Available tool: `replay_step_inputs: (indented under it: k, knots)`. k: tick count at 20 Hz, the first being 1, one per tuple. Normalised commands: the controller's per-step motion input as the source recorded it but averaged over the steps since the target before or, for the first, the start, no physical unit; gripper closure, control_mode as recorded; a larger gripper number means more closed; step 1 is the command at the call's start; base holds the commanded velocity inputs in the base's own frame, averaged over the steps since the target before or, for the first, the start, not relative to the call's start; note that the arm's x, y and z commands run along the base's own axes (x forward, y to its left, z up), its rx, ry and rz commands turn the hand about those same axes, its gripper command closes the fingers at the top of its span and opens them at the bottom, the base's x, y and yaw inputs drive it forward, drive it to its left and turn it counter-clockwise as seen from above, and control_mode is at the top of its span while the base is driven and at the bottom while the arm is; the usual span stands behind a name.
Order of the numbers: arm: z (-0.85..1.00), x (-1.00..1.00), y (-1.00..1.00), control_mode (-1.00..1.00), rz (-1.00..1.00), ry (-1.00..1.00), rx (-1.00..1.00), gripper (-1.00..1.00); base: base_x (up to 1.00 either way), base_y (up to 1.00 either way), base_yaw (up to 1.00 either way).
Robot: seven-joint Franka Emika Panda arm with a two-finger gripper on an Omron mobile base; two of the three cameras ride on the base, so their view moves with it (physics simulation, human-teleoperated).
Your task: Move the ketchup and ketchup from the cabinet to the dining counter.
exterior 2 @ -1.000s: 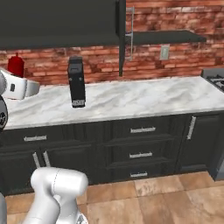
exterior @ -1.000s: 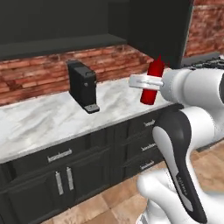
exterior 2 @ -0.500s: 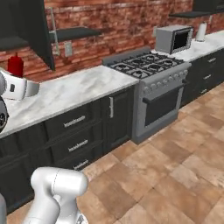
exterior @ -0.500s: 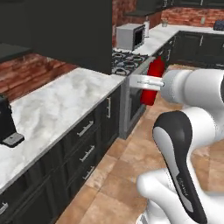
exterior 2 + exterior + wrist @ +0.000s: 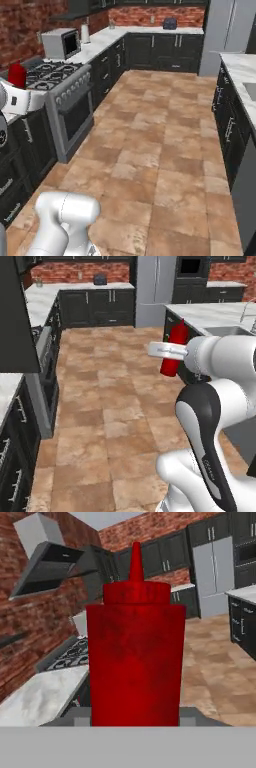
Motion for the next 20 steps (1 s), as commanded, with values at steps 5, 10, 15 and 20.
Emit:
replay_step_inputs:
  k: [5, 10, 15, 20]
  knots:
    - [0.00, 0.00, 0.00, 1.00, 0.00, 0.00, 0.00, 1.00, 0.00, 0.00, -0.98]
    - [0.00, 0.00, 0.00, 1.00, 0.00, 0.00, 0.00, 1.00, 0.00, 0.00, -0.96]
    - [0.00, 0.00, 0.00, 1.00, 0.00, 0.00, 0.00, 1.00, 0.00, 0.00, -0.94]
    - [0.00, 0.00, 0.00, 1.00, 0.00, 0.00, 0.00, 1.00, 0.14, -0.04, -0.76]
